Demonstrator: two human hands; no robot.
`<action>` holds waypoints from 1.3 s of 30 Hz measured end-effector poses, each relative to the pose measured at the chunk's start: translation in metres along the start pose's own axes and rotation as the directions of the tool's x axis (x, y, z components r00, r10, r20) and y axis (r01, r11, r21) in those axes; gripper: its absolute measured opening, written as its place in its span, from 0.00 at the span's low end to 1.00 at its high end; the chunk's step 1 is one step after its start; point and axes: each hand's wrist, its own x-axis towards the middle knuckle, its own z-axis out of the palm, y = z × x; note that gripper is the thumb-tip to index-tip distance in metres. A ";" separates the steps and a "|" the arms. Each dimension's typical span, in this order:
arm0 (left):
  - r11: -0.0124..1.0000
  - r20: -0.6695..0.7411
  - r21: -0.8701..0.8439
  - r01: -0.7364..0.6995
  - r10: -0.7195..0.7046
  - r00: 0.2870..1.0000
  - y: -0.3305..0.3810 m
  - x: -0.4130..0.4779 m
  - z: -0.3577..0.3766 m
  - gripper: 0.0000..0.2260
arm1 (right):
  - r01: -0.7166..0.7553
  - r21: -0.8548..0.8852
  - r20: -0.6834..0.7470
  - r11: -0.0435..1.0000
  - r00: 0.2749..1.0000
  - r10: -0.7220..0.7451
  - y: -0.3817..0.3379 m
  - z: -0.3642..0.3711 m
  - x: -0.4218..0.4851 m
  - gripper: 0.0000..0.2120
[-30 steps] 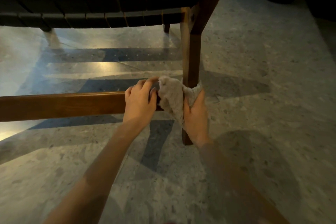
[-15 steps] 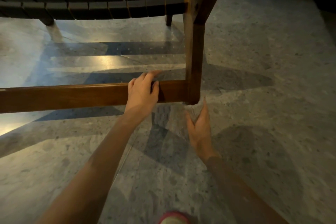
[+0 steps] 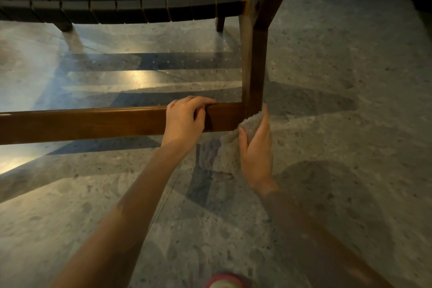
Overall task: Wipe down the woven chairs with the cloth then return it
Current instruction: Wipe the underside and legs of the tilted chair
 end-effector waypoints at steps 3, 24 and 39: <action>1.000 0.006 -0.007 0.011 -0.011 1.000 0.003 0.002 0.000 0.13 | -0.076 -0.110 0.049 0.991 0.995 0.082 0.006 0.001 -0.014 0.33; 0.959 0.834 0.064 -0.277 0.101 0.542 0.061 0.031 -0.104 0.31 | 0.132 -0.088 0.474 0.987 0.877 -0.075 -0.121 -0.097 0.046 0.13; 0.972 0.196 -0.035 0.232 -0.221 0.955 -0.075 -0.050 -0.284 0.06 | 0.368 0.207 0.623 0.906 0.664 -0.412 -0.299 0.073 0.012 0.15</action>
